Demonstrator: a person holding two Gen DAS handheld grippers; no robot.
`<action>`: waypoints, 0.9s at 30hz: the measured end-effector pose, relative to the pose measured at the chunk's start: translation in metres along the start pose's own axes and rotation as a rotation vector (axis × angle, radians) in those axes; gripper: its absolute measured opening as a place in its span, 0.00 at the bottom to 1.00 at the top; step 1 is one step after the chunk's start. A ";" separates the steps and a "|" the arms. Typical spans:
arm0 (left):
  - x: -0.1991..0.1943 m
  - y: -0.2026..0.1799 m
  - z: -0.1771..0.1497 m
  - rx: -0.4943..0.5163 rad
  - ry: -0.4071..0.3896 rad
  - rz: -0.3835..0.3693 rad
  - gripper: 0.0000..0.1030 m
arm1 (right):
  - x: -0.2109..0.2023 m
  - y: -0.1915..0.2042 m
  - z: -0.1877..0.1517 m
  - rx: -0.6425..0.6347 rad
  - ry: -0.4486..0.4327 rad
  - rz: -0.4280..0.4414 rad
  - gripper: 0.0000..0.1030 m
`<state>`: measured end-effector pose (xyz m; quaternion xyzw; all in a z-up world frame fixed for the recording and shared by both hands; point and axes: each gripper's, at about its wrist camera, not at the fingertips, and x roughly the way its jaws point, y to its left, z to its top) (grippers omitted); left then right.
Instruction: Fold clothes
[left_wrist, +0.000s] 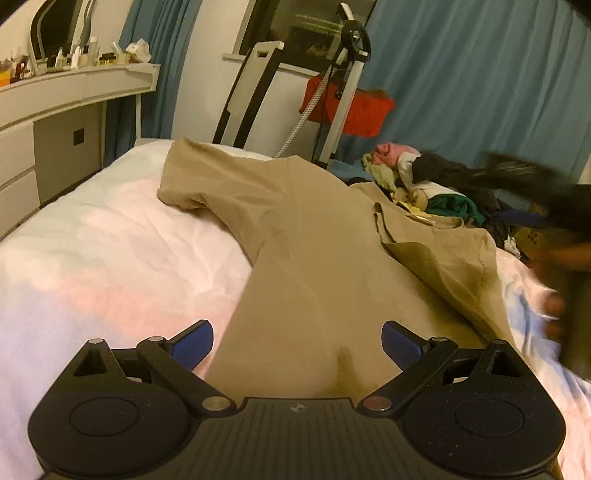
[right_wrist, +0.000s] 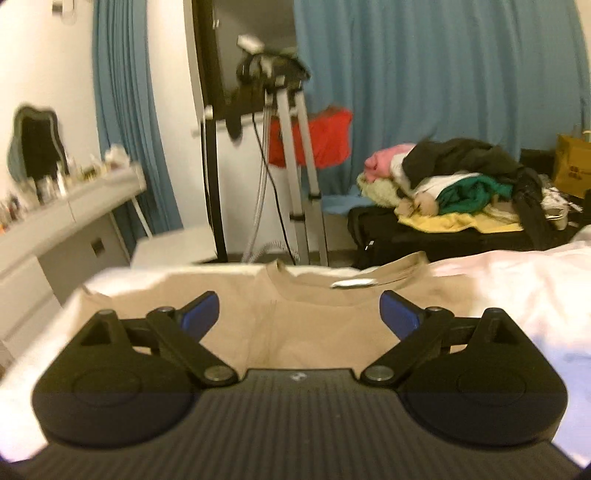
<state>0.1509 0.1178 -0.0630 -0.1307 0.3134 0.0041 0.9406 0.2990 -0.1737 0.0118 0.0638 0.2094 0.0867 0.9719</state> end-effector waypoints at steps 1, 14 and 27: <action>-0.007 -0.004 -0.002 0.012 -0.007 -0.003 0.96 | -0.023 -0.003 0.001 0.010 -0.010 0.003 0.92; -0.095 -0.074 -0.051 0.197 0.015 -0.145 0.95 | -0.277 -0.064 -0.086 0.136 -0.062 -0.028 0.92; -0.107 -0.226 -0.115 0.266 0.268 -0.454 0.56 | -0.333 -0.165 -0.110 0.413 -0.185 -0.193 0.92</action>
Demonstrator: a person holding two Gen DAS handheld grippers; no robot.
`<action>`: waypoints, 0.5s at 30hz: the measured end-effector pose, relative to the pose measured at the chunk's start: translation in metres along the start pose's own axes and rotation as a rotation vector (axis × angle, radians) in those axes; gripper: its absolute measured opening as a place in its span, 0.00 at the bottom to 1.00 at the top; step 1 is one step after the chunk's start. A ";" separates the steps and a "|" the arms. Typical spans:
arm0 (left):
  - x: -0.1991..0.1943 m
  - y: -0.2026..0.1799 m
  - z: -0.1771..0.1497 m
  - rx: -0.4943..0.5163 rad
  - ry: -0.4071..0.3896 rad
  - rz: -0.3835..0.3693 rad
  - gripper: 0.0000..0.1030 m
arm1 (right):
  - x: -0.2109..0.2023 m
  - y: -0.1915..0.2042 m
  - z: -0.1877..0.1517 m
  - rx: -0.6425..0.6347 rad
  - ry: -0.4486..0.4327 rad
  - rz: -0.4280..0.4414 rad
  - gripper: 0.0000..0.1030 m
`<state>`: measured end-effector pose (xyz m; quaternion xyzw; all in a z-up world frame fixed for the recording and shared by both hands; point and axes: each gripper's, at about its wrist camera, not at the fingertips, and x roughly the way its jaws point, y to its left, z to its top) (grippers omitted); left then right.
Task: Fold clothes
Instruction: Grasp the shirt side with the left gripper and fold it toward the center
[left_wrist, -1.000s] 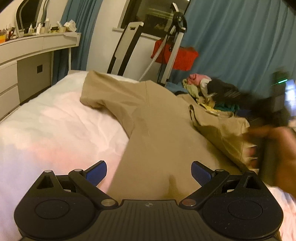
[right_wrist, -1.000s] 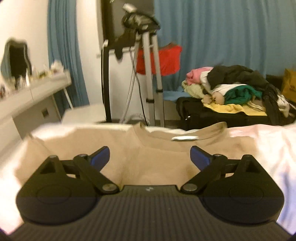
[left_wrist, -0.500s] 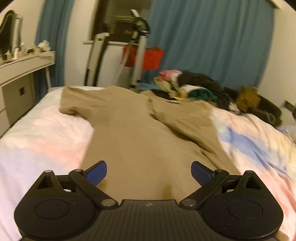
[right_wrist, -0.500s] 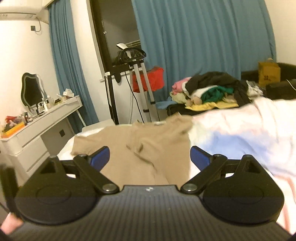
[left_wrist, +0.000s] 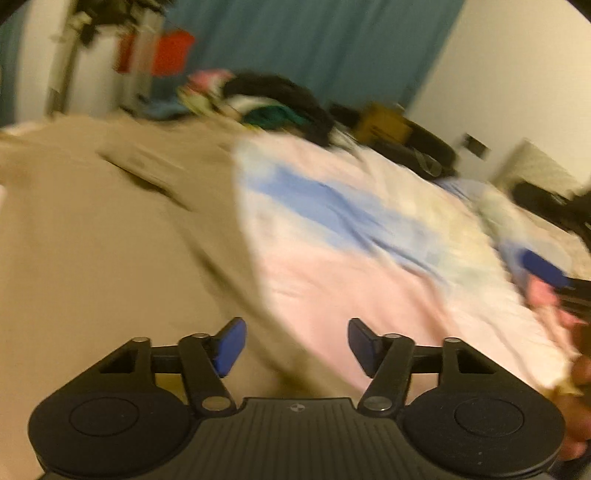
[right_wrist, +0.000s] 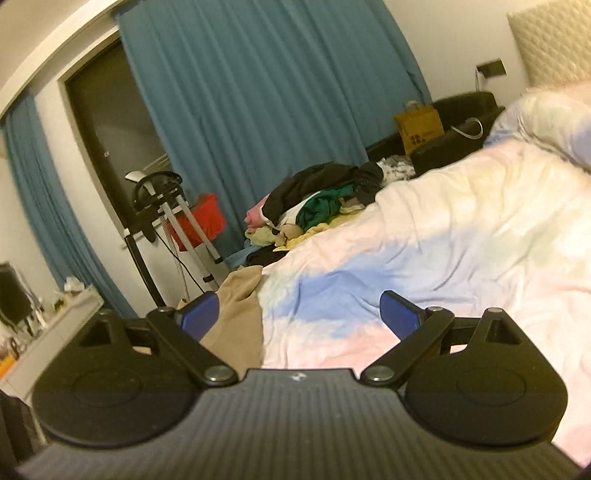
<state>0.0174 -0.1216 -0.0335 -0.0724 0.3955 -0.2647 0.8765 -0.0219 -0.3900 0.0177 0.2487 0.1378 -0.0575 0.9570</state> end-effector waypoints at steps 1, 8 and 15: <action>0.008 -0.011 -0.004 0.007 0.027 -0.029 0.54 | 0.001 -0.003 -0.001 0.008 0.005 0.006 0.92; 0.064 -0.049 -0.046 0.109 0.215 -0.067 0.37 | 0.015 -0.014 -0.007 0.023 0.063 0.022 0.92; 0.047 -0.020 -0.052 0.067 0.196 -0.072 0.00 | 0.020 -0.016 -0.013 0.029 0.101 0.019 0.92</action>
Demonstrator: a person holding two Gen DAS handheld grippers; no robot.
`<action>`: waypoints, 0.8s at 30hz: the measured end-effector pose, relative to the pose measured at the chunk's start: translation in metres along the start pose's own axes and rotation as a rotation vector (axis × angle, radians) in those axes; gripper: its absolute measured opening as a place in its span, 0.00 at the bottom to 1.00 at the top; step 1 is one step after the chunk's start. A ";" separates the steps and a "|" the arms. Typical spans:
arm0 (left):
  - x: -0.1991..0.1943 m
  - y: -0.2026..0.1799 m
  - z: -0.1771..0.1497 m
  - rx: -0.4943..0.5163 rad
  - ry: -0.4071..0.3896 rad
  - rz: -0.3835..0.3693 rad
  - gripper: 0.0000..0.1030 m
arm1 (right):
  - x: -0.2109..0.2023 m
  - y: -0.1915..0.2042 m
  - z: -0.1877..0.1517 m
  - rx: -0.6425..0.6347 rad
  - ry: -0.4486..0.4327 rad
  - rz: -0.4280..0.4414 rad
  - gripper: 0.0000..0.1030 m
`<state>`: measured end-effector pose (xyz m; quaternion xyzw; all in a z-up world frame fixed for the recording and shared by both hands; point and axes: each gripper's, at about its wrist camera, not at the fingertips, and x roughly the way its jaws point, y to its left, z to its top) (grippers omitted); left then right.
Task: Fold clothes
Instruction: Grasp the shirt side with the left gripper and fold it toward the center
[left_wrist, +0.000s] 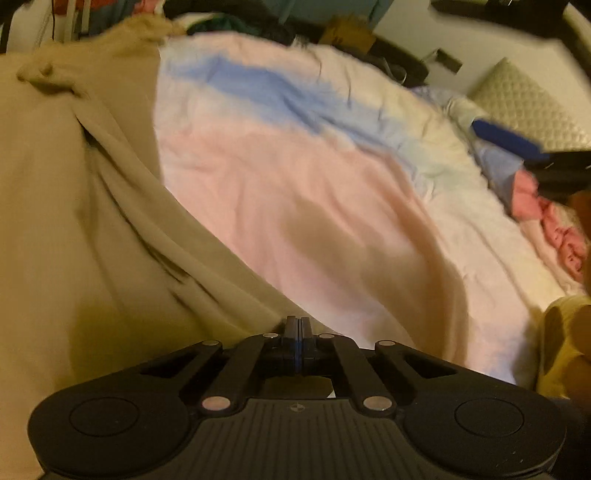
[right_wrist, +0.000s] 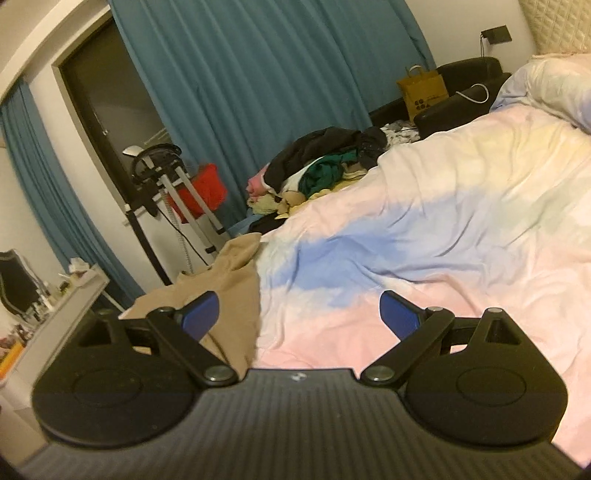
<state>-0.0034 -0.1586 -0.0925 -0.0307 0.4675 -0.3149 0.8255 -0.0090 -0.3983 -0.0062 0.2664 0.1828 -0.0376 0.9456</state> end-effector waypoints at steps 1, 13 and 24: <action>-0.014 0.002 0.002 -0.006 -0.021 -0.024 0.00 | -0.001 0.000 0.000 0.003 -0.003 0.005 0.92; -0.063 0.013 0.014 0.006 -0.109 -0.028 0.13 | -0.016 0.007 0.004 -0.003 -0.039 0.022 0.92; 0.014 -0.031 -0.016 0.266 -0.024 -0.018 0.44 | -0.005 -0.004 0.001 0.045 0.001 -0.010 0.92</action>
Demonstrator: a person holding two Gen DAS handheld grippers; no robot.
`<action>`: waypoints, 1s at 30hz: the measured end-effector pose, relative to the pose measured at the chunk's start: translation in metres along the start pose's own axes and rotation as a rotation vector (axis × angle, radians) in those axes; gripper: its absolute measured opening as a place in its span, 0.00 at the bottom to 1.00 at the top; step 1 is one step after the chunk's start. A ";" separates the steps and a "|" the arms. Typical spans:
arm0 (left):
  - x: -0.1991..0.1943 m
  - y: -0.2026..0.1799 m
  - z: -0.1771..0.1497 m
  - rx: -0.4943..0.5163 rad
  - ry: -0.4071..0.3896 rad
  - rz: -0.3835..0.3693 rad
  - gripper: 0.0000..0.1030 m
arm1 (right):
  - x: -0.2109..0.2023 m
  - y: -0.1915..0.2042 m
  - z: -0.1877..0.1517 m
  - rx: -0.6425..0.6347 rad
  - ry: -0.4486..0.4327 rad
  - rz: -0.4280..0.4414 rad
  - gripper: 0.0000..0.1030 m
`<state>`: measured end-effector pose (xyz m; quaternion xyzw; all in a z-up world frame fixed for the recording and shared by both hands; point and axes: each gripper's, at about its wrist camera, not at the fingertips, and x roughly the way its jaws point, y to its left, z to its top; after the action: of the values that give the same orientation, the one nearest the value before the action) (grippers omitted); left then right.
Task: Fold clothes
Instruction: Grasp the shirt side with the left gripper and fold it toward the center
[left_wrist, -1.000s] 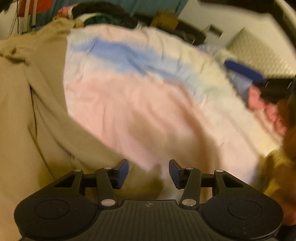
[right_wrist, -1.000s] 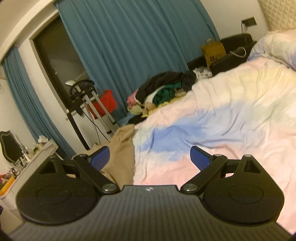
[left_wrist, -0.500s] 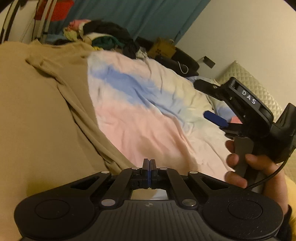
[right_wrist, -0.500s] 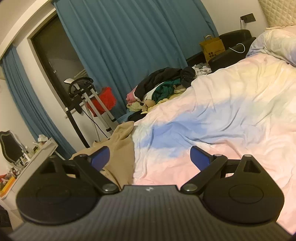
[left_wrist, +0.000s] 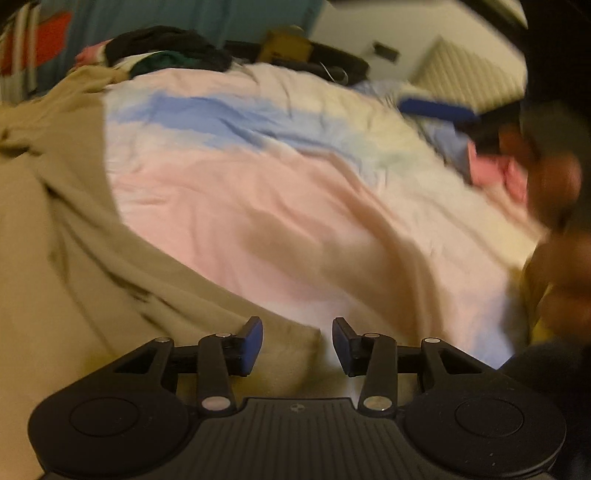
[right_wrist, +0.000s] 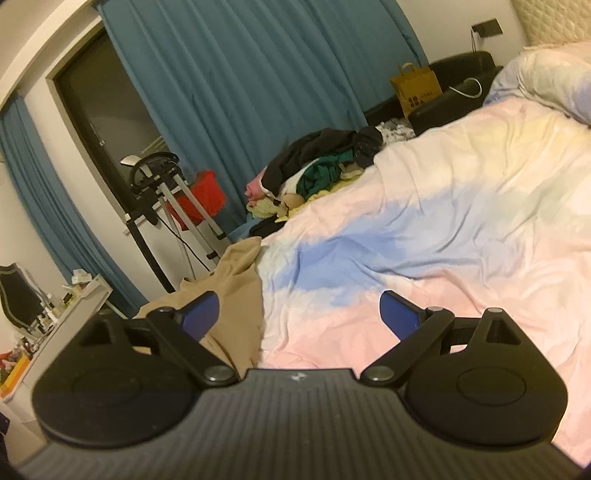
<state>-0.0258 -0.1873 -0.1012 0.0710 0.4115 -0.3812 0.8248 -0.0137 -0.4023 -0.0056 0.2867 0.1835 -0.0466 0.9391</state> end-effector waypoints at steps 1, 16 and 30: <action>0.006 -0.005 -0.003 0.040 0.007 0.016 0.44 | 0.000 0.000 0.000 0.003 0.002 -0.001 0.92; -0.117 0.043 0.001 -0.200 -0.240 -0.050 0.05 | -0.019 0.014 -0.002 -0.035 -0.102 0.146 0.92; -0.195 0.140 -0.093 -0.765 -0.121 -0.071 0.03 | -0.018 0.060 -0.015 -0.190 -0.040 0.141 0.92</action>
<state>-0.0598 0.0623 -0.0468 -0.2785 0.4767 -0.2322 0.8008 -0.0238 -0.3444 0.0208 0.2078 0.1476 0.0314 0.9665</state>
